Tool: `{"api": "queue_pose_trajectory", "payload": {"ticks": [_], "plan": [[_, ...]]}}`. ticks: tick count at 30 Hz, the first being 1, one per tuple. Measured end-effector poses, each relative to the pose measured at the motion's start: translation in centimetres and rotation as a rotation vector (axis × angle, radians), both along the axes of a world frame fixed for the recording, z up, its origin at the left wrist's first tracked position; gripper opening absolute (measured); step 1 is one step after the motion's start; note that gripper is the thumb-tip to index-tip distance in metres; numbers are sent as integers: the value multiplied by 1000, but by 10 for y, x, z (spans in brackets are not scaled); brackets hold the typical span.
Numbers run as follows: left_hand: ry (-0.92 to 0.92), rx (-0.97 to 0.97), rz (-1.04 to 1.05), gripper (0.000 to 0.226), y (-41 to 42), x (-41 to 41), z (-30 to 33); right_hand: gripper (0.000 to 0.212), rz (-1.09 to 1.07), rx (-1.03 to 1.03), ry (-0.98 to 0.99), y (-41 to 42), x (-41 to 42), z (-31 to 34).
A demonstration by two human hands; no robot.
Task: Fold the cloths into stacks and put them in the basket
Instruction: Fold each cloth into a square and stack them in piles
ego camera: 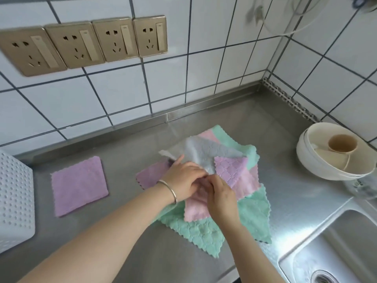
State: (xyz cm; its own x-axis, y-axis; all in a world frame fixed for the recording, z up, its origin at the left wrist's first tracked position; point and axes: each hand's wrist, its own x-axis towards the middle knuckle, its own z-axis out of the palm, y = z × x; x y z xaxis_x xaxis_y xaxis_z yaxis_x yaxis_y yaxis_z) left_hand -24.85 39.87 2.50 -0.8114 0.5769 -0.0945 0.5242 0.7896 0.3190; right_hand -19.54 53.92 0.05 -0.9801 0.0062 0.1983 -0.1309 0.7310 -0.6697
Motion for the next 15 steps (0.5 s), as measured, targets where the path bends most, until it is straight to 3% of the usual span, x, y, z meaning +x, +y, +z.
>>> {"api": "queue_pose_trajectory", "payload": {"ticks": [2,4,6,9,13,15], "plan": [[-13,-33,5,12,5,-10,11,32,10,20,32,14,-7,25],[-49,2,44,29,4,-14,21,30,63,43,44,26,-15,53],[-85,106,124,32,-4,-17,30,23,144,-24,-16,34,-24,84],[28,206,273,21,-30,-17,49,22,186,-138,9,43,-35,129],[128,292,440,33,-94,-5,91,20,210,-208,6,38,-44,174],[115,404,464,26,-130,7,120,35,264,-240,-55,29,-45,189]]}}
